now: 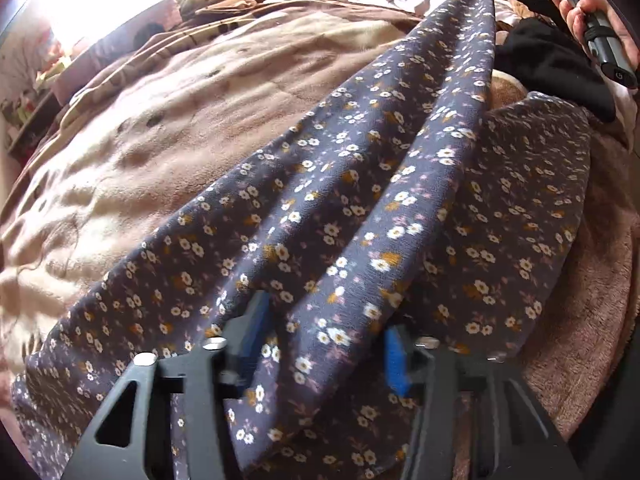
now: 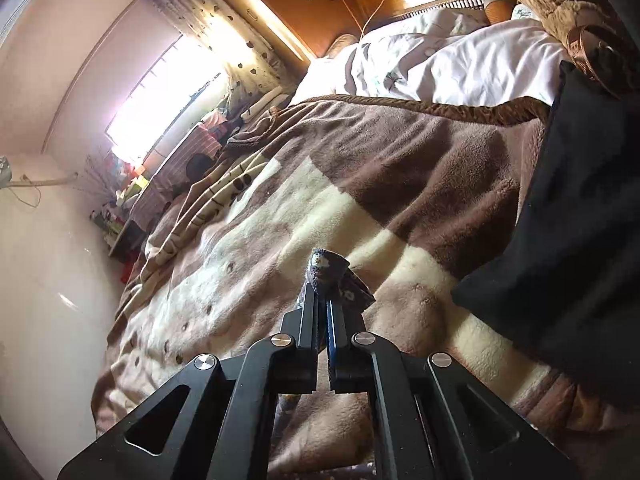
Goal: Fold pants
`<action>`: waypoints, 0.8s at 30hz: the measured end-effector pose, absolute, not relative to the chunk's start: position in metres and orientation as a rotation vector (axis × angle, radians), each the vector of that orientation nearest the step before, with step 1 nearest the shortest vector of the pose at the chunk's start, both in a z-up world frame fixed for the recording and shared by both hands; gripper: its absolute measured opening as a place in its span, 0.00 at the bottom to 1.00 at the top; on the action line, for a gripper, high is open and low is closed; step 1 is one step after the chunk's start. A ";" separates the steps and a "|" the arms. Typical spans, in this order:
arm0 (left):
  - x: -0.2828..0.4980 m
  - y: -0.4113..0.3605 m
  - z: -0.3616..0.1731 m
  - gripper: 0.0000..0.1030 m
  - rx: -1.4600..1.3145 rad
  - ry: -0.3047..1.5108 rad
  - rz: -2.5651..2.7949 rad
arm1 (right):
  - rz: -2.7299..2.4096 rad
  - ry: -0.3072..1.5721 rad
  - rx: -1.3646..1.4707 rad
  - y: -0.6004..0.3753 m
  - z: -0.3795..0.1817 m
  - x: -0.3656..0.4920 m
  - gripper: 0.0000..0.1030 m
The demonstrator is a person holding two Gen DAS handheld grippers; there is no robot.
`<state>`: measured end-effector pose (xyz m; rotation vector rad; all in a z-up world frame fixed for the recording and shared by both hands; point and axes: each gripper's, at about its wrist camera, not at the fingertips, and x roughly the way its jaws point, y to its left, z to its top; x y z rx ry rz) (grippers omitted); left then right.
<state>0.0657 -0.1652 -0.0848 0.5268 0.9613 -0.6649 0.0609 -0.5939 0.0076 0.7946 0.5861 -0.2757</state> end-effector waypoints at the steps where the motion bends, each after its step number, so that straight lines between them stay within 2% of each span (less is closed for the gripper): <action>1: 0.064 -0.164 -0.083 0.21 0.526 0.964 -0.665 | -0.277 0.585 0.799 -0.594 0.008 0.060 0.03; 2: 0.064 -0.163 -0.082 0.08 0.525 0.963 -0.665 | -0.281 0.582 0.808 -0.594 0.007 0.057 0.03; 4: 0.061 -0.156 -0.073 0.04 0.518 0.937 -0.665 | -0.283 0.582 0.814 -0.594 0.007 0.052 0.03; 14: 0.025 -0.130 -0.026 0.03 0.491 0.874 -0.747 | -0.311 0.569 0.825 -0.598 0.020 0.001 0.03; 17: 0.016 -0.137 -0.036 0.03 0.530 0.890 -0.768 | -0.341 0.595 0.810 -0.596 0.014 -0.017 0.03; 24: -0.005 -0.141 -0.072 0.03 0.521 0.972 -0.788 | -0.427 0.677 0.891 -0.607 -0.040 -0.063 0.03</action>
